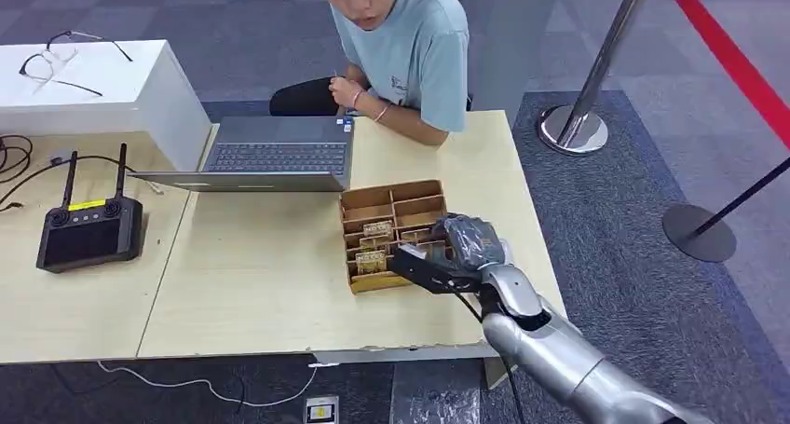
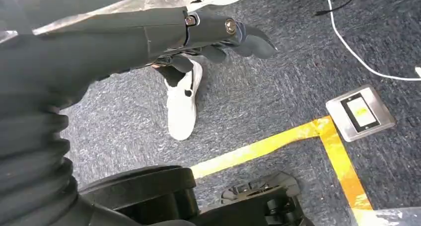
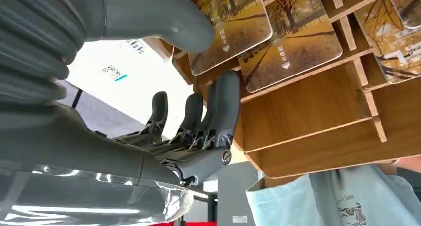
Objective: Pass the card to the sensor for recognition and then transmit it.
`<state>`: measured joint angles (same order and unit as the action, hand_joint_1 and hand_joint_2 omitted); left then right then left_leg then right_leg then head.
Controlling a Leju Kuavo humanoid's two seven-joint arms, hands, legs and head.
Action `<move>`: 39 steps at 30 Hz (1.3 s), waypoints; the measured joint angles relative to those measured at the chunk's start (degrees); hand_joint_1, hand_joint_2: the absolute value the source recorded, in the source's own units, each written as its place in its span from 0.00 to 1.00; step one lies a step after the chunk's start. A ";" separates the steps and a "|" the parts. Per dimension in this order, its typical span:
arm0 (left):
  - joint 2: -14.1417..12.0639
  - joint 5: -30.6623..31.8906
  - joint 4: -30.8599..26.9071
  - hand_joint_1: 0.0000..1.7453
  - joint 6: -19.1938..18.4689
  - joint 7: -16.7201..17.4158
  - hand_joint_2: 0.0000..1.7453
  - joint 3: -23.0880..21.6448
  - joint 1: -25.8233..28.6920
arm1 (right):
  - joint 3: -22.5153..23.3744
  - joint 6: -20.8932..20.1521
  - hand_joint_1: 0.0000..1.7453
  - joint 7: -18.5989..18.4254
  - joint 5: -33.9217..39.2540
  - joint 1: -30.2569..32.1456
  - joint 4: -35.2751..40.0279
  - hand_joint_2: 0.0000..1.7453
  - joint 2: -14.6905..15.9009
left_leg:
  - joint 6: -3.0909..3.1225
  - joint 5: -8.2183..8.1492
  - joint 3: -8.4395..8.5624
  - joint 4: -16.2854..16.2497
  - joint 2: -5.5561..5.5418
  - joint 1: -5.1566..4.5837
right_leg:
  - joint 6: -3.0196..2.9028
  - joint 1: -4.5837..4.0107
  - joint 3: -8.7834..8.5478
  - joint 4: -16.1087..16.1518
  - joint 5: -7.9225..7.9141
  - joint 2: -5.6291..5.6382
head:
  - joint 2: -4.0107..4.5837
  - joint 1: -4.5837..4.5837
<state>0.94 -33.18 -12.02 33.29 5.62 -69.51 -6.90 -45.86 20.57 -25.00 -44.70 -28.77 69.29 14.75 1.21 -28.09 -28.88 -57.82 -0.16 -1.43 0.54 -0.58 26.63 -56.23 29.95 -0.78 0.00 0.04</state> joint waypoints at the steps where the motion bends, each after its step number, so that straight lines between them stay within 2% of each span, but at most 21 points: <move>1: 0.00 0.00 0.00 0.00 -0.02 0.11 1.00 0.00 0.00 | 0.00 0.04 0.58 0.00 0.07 0.00 -0.09 1.00 -0.02 | 0.00 0.00 0.00 0.00 0.00 0.00 | 0.00 0.00 0.00 0.00 0.00 0.00 | 0.00 -0.02; 32: 0.22 -0.20 0.02 0.00 0.09 0.20 1.00 0.00 0.00 | -0.11 0.70 0.60 0.13 0.15 0.49 -0.66 1.00 -0.15 | 0.00 0.00 0.03 -0.01 0.01 0.00 | 0.00 0.00 -0.02 0.00 0.00 0.00 | 0.00 0.00; 34: 0.22 -0.20 0.02 0.00 0.15 0.20 1.00 0.00 0.00 | -0.13 0.76 0.80 0.26 0.15 0.50 -0.79 1.00 -0.17 | 0.00 0.00 0.04 0.00 0.01 0.00 | 0.00 0.00 -0.03 0.00 0.00 0.00 | 0.00 -0.02; 35: 0.22 -0.20 0.02 0.00 0.15 0.20 1.00 0.00 0.00 | -0.15 0.76 0.80 0.35 0.22 0.51 -0.81 1.00 -0.20 | 0.00 0.00 0.05 0.00 0.01 0.00 | 0.00 0.00 -0.03 0.00 0.00 0.00 | 0.00 -0.02; 36: 0.22 -0.20 0.02 0.00 0.15 0.20 1.00 0.00 0.00 | -0.15 0.74 0.86 0.37 0.31 0.51 -0.90 1.00 -0.22 | 0.00 0.00 0.04 0.00 0.01 0.00 | 0.00 0.00 -0.03 0.00 0.00 0.00 | 0.00 0.00; 37: 0.22 -0.20 0.02 0.00 0.15 0.20 1.00 0.00 0.00 | -0.17 0.70 1.00 0.46 0.42 0.53 -0.98 1.00 -0.28 | 0.00 0.00 0.04 0.00 0.01 0.00 | 0.00 0.00 -0.03 0.00 0.00 0.00 | 0.00 -0.02; 39: 0.22 -0.20 0.02 0.00 0.15 0.20 1.00 0.00 0.00 | -0.20 0.70 1.00 0.50 0.59 0.61 -1.07 1.00 -0.39 | 0.00 0.00 0.06 0.00 0.02 0.00 | 0.00 0.00 -0.03 0.00 0.00 0.00 | 0.02 0.00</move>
<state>1.16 -33.38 -12.00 33.44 5.81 -69.50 -6.90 -46.05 21.27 -24.50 -44.11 -28.15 68.22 14.36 1.21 -28.09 -28.82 -57.83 -0.15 -1.43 0.54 -0.58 26.59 -56.23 29.95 -0.78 0.02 0.04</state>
